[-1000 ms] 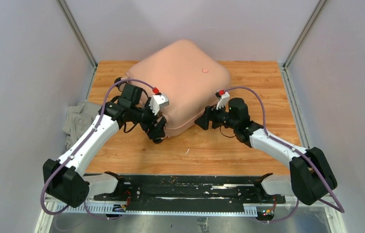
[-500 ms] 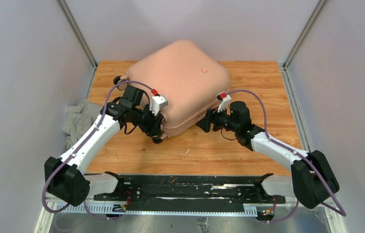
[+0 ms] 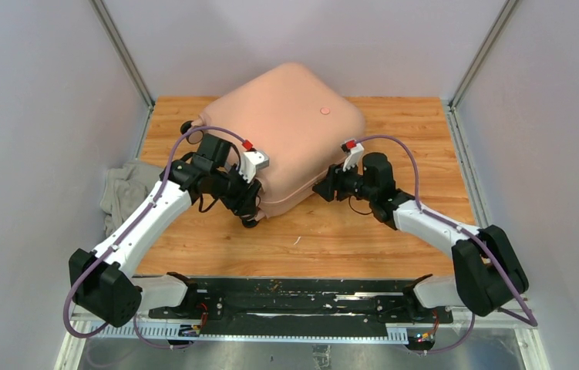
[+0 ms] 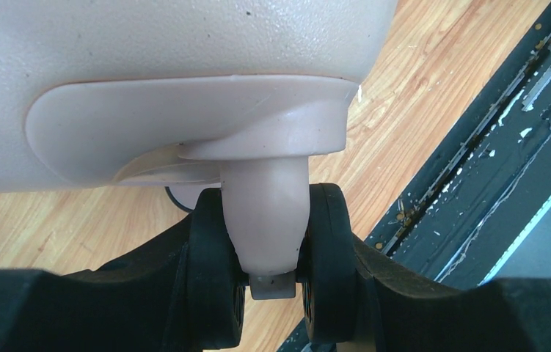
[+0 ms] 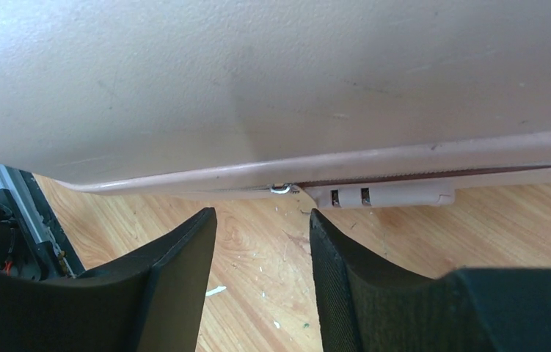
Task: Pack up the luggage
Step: Zip the luggage at the corner of the board.
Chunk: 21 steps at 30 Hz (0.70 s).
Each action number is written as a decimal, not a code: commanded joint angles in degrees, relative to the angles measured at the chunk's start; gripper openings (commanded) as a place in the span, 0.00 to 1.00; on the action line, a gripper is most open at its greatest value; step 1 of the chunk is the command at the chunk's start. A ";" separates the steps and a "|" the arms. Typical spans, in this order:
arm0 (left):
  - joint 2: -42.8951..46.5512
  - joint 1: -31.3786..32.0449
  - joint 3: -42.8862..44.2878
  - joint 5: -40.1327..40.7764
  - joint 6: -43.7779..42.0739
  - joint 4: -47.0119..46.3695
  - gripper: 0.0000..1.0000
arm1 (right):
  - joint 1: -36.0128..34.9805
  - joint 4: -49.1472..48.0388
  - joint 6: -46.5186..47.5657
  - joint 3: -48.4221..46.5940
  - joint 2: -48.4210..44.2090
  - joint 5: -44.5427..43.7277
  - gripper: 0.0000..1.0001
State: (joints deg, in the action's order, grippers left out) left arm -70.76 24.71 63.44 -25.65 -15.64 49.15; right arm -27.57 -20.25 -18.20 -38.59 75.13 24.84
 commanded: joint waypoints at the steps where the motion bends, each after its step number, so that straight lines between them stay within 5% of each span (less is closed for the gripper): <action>1: 2.11 1.04 5.05 -4.06 -1.36 -4.25 0.00 | 1.06 -2.89 1.22 -2.14 2.73 1.59 0.51; 14: 1.92 1.43 5.79 -2.85 -2.95 -4.25 0.00 | 1.73 -9.52 -1.20 -1.44 6.75 5.66 0.30; 21: 1.81 1.83 6.34 -2.83 -2.85 -4.31 0.00 | 1.74 -12.62 -2.96 1.12 5.86 3.21 0.10</action>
State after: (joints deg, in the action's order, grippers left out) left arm -70.76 25.34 64.20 -23.94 -16.29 49.89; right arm -26.26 -28.53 -19.92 -38.54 81.49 28.51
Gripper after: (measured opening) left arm 0.511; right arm 0.149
